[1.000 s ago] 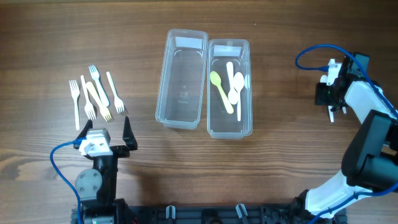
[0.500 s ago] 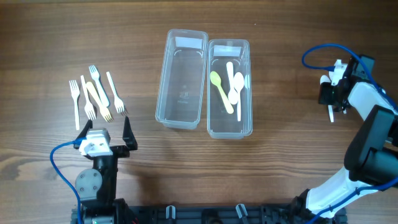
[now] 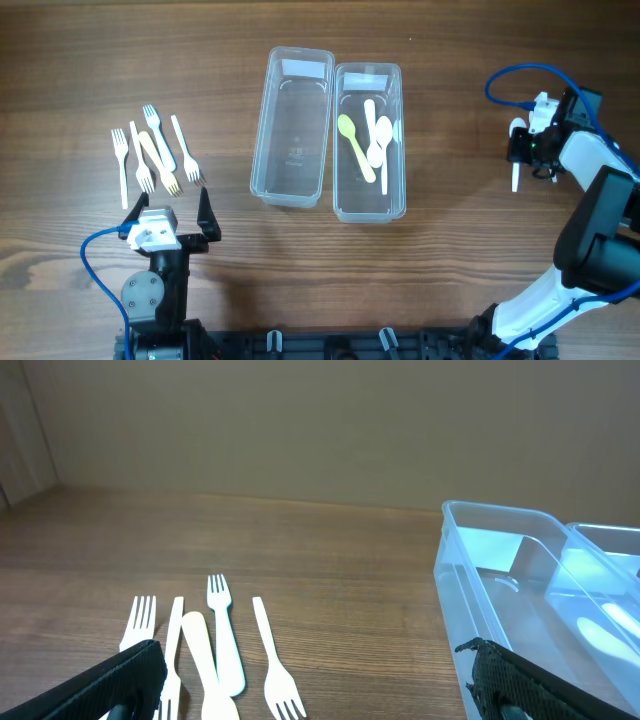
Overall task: Pack container
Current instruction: 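Return right gripper to spoons and grasp a white spoon, then carry white spoon with right gripper and release into right container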
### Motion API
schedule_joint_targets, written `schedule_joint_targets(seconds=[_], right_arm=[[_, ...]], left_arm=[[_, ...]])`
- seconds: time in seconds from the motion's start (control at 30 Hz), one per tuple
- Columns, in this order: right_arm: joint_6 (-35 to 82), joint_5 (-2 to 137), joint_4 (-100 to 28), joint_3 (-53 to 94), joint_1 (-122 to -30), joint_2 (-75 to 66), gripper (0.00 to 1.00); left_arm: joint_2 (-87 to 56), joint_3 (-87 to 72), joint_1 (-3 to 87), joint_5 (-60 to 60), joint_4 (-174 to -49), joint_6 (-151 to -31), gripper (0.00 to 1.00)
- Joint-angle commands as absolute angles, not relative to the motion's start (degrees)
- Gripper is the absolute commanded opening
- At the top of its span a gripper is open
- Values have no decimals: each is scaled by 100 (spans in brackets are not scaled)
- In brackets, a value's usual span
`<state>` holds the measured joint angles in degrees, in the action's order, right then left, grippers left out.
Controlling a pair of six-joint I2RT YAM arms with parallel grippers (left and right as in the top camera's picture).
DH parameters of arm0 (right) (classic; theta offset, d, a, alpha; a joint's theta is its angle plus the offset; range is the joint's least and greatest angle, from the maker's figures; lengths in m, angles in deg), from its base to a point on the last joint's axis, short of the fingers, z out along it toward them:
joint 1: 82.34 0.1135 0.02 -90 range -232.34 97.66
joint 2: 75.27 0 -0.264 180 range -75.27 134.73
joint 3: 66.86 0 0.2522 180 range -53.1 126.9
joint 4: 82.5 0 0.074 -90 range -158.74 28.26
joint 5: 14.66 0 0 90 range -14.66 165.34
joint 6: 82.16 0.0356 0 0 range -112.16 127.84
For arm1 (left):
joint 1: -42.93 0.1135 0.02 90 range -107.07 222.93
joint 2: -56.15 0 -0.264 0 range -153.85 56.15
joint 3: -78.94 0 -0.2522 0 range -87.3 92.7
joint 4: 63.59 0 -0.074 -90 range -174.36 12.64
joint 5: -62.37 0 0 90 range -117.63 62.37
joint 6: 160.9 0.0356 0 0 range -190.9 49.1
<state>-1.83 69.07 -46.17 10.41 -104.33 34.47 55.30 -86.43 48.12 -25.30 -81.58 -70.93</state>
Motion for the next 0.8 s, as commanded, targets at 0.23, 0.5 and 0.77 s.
schedule_joint_targets(seconds=[0.23, 0.5, 0.77], right_arm=[[538, 5629, -3987, 1474, -10405, 2933, 4], [847, 4650, -3745, 1474, -10403, 1569, 4], [1096, 3795, -3413, 1471, -9692, 669, 4]], left_arm=[[5565, -8694, 4779, -2443, -8141, -6982, 100], [5565, -8694, 4779, -2443, -8141, -6982, 100], [5565, -8694, 4779, -2443, -8141, -6982, 100]])
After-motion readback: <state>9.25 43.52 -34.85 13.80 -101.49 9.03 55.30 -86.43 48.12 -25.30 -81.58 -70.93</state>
